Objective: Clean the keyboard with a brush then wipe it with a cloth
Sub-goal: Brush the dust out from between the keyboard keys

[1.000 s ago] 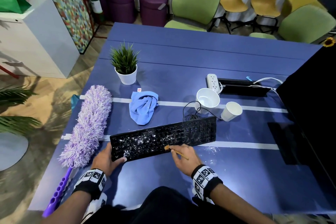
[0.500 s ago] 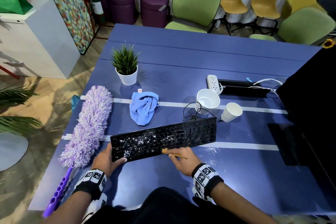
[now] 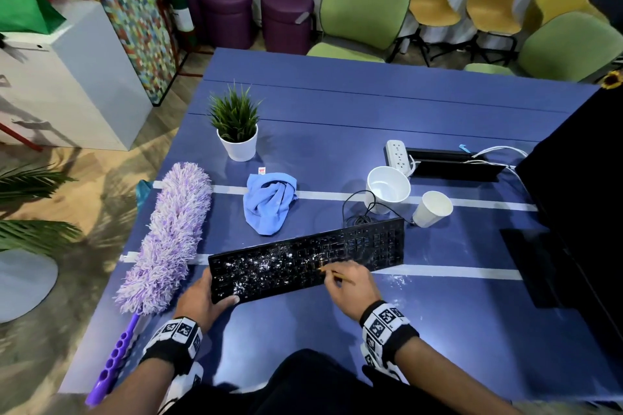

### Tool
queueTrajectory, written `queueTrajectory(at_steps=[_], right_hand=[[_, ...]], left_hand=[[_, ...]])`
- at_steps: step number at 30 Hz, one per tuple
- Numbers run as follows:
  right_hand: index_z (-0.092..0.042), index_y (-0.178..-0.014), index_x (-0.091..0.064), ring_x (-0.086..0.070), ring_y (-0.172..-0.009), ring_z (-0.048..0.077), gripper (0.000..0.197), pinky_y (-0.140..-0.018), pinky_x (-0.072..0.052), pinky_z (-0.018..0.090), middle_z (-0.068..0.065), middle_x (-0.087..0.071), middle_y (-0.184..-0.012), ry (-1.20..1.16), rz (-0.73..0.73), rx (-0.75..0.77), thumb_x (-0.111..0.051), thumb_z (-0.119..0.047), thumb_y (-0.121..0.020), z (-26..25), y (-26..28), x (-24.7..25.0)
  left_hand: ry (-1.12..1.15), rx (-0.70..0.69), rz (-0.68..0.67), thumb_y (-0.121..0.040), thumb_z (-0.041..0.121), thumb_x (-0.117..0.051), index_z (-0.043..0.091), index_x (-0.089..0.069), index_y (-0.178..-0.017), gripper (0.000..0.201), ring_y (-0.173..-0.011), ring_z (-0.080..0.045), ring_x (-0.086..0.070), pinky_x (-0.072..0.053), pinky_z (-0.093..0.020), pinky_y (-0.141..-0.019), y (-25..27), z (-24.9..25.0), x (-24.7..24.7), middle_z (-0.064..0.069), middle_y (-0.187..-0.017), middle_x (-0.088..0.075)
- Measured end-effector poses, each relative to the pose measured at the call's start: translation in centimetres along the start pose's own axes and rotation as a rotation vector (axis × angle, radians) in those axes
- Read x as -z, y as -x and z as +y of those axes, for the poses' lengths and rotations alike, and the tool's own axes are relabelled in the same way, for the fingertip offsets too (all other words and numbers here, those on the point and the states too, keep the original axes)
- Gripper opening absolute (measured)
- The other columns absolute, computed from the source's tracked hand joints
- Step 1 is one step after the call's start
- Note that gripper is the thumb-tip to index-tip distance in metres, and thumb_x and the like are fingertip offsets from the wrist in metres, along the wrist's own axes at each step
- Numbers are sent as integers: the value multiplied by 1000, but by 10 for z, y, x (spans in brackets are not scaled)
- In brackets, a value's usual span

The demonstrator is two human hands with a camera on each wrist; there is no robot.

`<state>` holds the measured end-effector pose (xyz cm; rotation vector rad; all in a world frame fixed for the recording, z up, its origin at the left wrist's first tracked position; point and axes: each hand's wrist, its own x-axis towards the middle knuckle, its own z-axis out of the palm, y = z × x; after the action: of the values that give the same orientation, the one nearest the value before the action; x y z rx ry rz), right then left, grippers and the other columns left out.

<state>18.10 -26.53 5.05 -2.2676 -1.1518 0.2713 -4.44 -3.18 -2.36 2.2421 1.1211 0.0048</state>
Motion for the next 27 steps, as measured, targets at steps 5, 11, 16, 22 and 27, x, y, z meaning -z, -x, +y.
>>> queueTrajectory(at_steps=[5, 11, 16, 22, 27], right_hand=[[-17, -106, -72, -62, -77, 16, 31, -75, -50, 24, 1, -74, -88, -18, -163, 145, -47, -28, -92, -22, -1, -19], [-19, -75, -71, -62, -63, 18, 20, -63, -55, 29, -2, -70, -67, 109, 8, -32, -53, -25, -79, -2, -5, 1], [-14, -107, -70, -58, -72, 15, 32, -69, -48, 23, 2, -71, -79, 7, -58, 226, -47, -28, -90, -29, -7, -10], [-17, -97, -73, -54, -64, 16, 37, -65, -53, 30, 1, -68, -70, 46, 58, 12, -42, -30, -82, -18, -9, -8], [-15, -105, -70, -55, -73, 18, 33, -70, -52, 28, 3, -68, -79, 79, -60, 131, -44, -28, -89, -14, -2, -5]], left_hand=[[12, -7, -8, -66, 44, -81, 22, -37, -133, 82, -97, -30, -65, -52, -36, -83, -1, 0, 0, -10, -108, -69], [-28, -19, -66, -70, 39, -79, 23, -26, -142, 91, -99, -30, -65, -51, -35, -82, -4, -4, 3, -10, -108, -69], [-77, -17, -66, -70, 43, -78, 24, -28, -140, 88, -92, -31, -66, -52, -36, -77, -6, -6, 2, -10, -99, -70], [-69, -12, -41, -68, 43, -79, 22, -31, -139, 89, -94, -30, -66, -52, -35, -79, -5, -7, 0, -9, -102, -71], [-57, -21, -37, -66, 45, -80, 24, -32, -137, 87, -93, -29, -67, -53, -37, -80, -7, -9, 0, -8, -102, -71]])
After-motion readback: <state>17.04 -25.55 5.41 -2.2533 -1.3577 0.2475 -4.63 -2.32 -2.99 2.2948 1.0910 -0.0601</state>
